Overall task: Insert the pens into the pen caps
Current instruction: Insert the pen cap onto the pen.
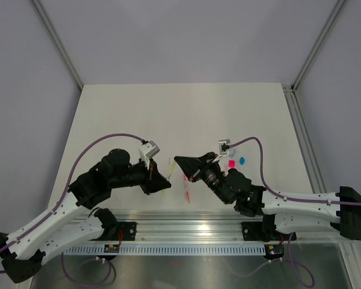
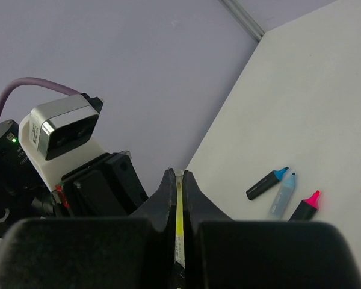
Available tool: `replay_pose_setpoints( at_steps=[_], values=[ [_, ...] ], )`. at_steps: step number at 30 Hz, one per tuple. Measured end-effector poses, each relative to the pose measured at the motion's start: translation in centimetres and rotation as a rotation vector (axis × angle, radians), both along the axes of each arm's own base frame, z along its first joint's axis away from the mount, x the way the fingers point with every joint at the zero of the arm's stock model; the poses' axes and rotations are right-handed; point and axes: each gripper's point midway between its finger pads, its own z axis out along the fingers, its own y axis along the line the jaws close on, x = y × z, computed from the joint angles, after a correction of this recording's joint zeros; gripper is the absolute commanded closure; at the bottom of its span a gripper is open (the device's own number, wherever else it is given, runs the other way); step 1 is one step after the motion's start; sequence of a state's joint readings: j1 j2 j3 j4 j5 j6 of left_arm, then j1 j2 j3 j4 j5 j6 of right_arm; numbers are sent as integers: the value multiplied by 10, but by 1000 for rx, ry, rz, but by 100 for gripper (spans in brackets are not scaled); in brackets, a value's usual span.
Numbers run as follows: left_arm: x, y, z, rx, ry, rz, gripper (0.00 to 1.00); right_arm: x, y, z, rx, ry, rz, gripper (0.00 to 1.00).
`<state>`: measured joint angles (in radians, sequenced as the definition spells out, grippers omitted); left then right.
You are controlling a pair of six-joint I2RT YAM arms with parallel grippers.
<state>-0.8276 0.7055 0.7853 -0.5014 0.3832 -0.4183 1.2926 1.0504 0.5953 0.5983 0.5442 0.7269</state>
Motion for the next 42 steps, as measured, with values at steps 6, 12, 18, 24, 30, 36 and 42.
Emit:
replay_pose_setpoints(
  at_steps=[6,12,18,24,30,36,42],
  values=[
    [-6,4,-12,48,44,-15,100,-5,4,-14,-20,16,-18,100],
    [-9,4,-17,67,77,-26,100,-7,3,-20,-38,27,-35,100],
    [-8,-9,-7,-30,72,-41,100,-4,-5,-3,-55,35,-92,100],
    [-4,-19,3,-149,39,-46,100,0,-12,17,-119,30,-139,73],
    [11,-23,42,-312,-99,-12,100,-17,-6,16,-241,-1,-61,55],
    [8,-20,44,-352,-128,-13,100,-19,-14,18,-300,-29,-49,46],
    [8,-21,49,-372,-145,-15,100,-21,-21,28,-303,-63,-15,51]
  ],
)
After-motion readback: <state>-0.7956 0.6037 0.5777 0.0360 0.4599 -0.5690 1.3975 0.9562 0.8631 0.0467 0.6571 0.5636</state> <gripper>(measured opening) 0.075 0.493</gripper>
